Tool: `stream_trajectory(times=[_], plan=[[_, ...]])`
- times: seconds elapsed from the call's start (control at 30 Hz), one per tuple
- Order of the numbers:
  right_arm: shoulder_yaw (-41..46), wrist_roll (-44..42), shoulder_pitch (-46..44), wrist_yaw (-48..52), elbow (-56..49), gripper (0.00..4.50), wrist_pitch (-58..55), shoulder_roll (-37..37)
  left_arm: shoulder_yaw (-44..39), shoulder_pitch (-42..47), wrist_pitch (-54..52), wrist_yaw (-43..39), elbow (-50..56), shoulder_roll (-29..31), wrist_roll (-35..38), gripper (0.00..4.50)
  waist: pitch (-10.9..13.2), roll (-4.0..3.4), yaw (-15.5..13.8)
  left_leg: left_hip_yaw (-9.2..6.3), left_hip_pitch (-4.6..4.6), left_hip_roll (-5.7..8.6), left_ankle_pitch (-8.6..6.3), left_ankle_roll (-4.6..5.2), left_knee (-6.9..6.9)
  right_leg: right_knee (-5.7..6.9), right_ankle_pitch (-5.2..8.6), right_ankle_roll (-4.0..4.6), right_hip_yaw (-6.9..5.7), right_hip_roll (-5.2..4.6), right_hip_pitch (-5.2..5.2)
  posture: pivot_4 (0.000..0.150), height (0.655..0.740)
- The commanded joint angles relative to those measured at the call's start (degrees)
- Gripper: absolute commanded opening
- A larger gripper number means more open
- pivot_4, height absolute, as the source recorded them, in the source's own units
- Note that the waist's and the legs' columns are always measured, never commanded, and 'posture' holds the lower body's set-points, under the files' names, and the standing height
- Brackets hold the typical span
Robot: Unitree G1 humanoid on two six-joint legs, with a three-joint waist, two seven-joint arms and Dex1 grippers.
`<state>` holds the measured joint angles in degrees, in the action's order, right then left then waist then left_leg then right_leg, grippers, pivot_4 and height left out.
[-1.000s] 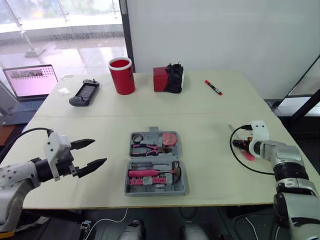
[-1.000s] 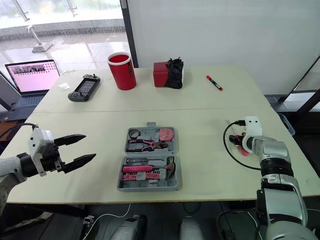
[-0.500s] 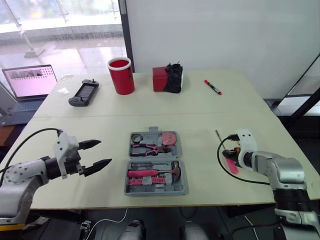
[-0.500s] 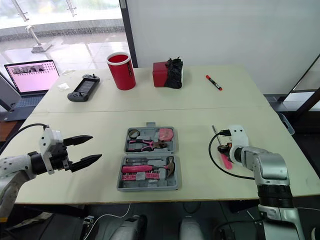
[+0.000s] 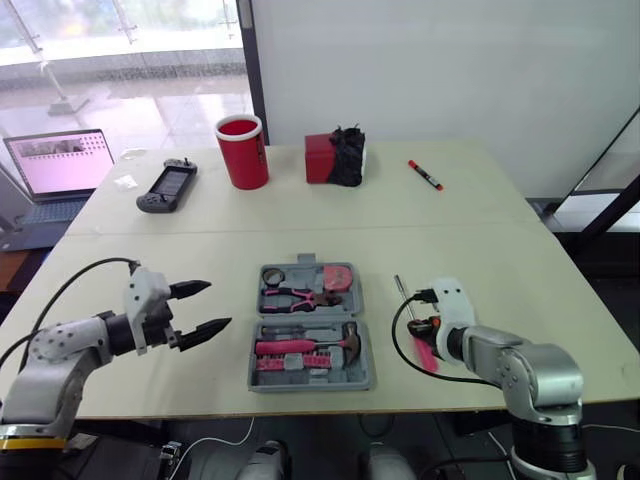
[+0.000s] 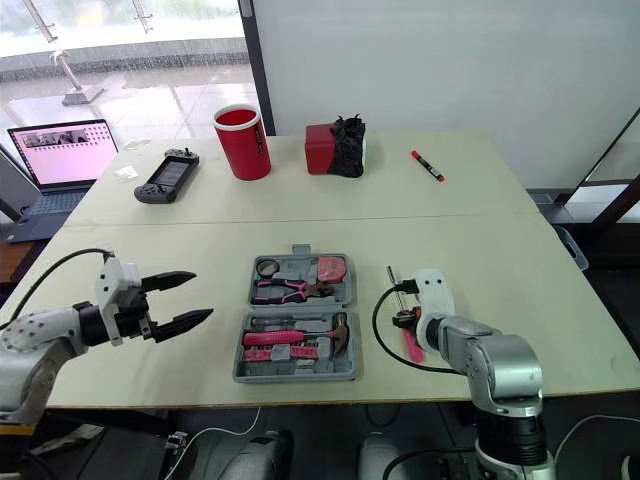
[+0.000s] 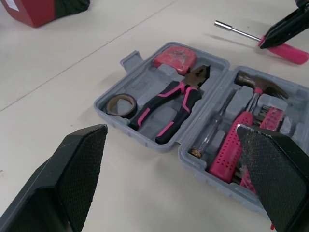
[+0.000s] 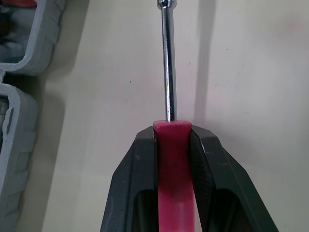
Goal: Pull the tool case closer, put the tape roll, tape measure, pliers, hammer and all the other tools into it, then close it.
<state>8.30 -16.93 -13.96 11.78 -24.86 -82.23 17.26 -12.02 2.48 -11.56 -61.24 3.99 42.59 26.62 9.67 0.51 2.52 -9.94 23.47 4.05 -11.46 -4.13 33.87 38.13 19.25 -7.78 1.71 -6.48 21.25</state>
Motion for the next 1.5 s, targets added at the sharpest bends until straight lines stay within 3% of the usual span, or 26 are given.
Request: stream_trajectory(times=[0.03,0.3,0.33,0.53,0.63,0.73,0.83,0.93,1.1,1.27,1.5], plan=[[-0.92,-0.1,0.05,-0.41,2.4,0.41,-0.38,-1.57,-0.15,0.08,1.39,-0.14,0.83,-0.05,-0.4,4.5,-0.03,0.06,0.06,0.0,0.0,0.0,0.0,0.0,0.0,0.0,0.0,0.0,0.0,0.0,0.0,0.15,0.74],[-0.64,-1.4,-3.02,1.43,2.29,4.26,-2.52,0.31,0.49,0.3,2.03,0.35,0.56,-1.01,-1.22,4.5,-0.01,0.01,-0.1,0.02,-0.01,0.01,0.0,0.0,0.01,0.0,-0.01,0.0,0.01,-0.02,-0.01,0.15,0.74],[-0.37,-1.69,-3.22,1.83,1.91,4.47,-2.94,0.81,0.55,0.23,2.07,0.41,0.66,-1.16,-1.27,4.5,-0.01,0.01,-0.12,0.02,-0.01,0.01,0.0,0.0,0.01,0.0,-0.01,0.0,0.01,-0.02,-0.01,0.15,0.74],[0.11,-7.11,-7.34,10.34,-0.68,4.47,-3.16,10.27,0.33,0.24,2.26,0.65,0.56,-1.45,-1.1,4.5,0.04,-0.06,-0.09,0.04,0.02,0.04,0.0,0.0,0.02,0.0,-0.01,-0.01,0.01,-0.07,0.01,0.15,0.74],[-9.22,-10.27,-9.85,23.7,-1.74,4.47,3.31,25.66,-0.06,0.45,2.05,0.85,0.34,-1.57,-0.73,4.5,0.1,-0.1,-0.13,0.05,0.03,0.04,0.0,0.0,0.0,-0.03,-0.01,-0.01,-0.01,-0.07,0.0,0.15,0.74],[-22.22,-0.27,-14.42,36.88,2.86,4.47,24.47,40.73,-0.4,-0.33,1.96,0.86,0.8,-1.58,-0.47,4.5,0.24,-0.09,0.06,0.09,0.03,0.04,-0.01,0.02,0.02,-0.09,0.0,-0.03,-0.05,-0.08,-0.02,0.15,0.74],[-32.35,14.24,-19.8,45.11,11.99,4.47,50.54,47.21,-0.7,-0.74,2.07,1.17,1.01,-1.7,-0.46,4.5,0.29,-0.05,0.2,0.15,0.03,0.02,-0.01,0.01,0.05,-0.09,0.0,-0.06,-0.05,-0.08,-0.01,0.15,0.74],[-40.9,30.59,-25.81,48.46,23.56,4.47,84.24,49.12,-0.73,-1.13,2.18,1.64,1.4,-1.98,-0.5,4.5,0.35,-0.05,0.19,0.16,0.03,0.02,-0.01,0.0,0.05,-0.09,0.01,-0.07,-0.04,-0.09,0.01,0.15,0.74],[-47.35,43.2,-32.83,48.81,37.76,4.47,115.11,44.89,-1.33,-1.82,2.12,2.62,1.99,-2.33,-0.35,4.5,0.46,-0.07,0.06,0.17,0.03,0.03,0.01,-0.03,0.01,-0.08,0.01,-0.07,-0.02,-0.1,0.05,0.15,0.74],[-50.17,51.47,-36.61,46.07,46.86,4.47,130.1,38.98,-2.92,-3.34,1.24,3.94,4.1,-2.43,0.55,4.5,0.48,-0.06,0.06,0.14,0.03,0.03,0.03,-0.08,0.02,-0.03,0.0,-0.05,0.0,-0.09,0.05,0.15,0.74],[-52.91,54.31,-36.46,48.9,49.57,4.47,137.35,32.56,-5.85,-8.29,0.31,5.8,8.23,-1.96,1.3,4.5,0.47,-0.06,0.08,0.1,0.01,0.03,0.04,-0.09,0.02,-0.01,0.0,-0.04,0.01,-0.06,0.04,0.15,0.74]])
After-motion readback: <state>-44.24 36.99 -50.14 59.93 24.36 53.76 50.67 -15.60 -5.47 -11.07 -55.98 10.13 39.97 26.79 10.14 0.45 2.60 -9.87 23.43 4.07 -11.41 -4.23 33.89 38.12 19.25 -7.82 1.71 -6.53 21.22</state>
